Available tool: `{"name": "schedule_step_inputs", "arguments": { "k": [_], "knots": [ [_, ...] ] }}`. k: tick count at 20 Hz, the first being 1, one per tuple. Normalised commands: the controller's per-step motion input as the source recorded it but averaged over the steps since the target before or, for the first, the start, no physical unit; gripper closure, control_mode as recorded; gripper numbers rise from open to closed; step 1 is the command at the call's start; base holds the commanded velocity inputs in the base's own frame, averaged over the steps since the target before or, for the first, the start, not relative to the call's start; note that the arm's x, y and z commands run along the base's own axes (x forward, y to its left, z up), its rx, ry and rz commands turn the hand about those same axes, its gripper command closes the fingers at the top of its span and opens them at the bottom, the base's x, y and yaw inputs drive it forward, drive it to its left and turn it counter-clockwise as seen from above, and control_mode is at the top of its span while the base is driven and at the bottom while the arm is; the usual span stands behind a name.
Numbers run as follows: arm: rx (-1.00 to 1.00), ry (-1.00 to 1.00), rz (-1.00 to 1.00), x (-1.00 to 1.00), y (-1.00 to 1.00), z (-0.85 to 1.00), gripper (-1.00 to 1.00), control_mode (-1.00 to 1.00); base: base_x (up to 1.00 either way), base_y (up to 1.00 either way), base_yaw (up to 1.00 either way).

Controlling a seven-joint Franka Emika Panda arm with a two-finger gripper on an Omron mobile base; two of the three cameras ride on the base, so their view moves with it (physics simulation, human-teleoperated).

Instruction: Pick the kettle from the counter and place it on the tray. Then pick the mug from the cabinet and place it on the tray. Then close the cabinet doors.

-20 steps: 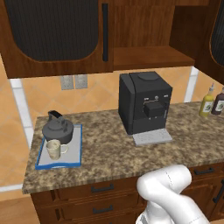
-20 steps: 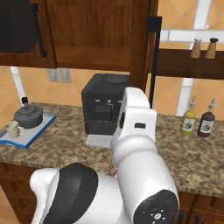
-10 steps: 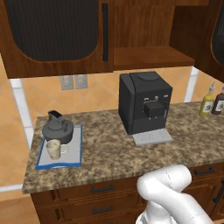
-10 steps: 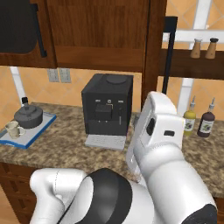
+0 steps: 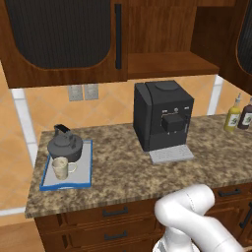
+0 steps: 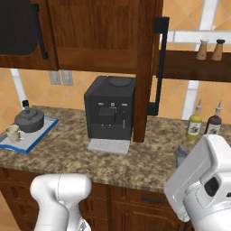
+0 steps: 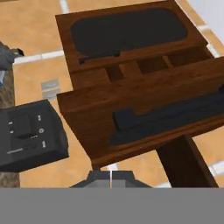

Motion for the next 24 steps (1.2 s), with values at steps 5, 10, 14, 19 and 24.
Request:
{"name": "schedule_step_inputs", "arguments": {
  "k": [5, 10, 14, 19, 24],
  "knots": [
    [0.08, -0.06, 0.11, 0.65, -0.11, -0.36, 1.00, -1.00, 0.00, 0.00, 0.00],
    [0.09, 0.00, 0.09, 1.00, -0.11, -0.30, 1.00, -1.00, 0.00, 0.00, 0.00],
    [0.16, -0.01, 0.13, 0.92, -0.23, -0.01, 1.00, -1.00, 0.00, 0.00, 0.00],
    [0.15, -0.05, 0.17, 0.77, -0.03, 0.00, 1.00, -1.00, 0.00, 0.00, 0.00],
    [0.12, -0.14, 0.18, 0.55, 0.00, 0.06, 1.00, -1.00, 0.00, 0.00, 0.00]
  ]
}}
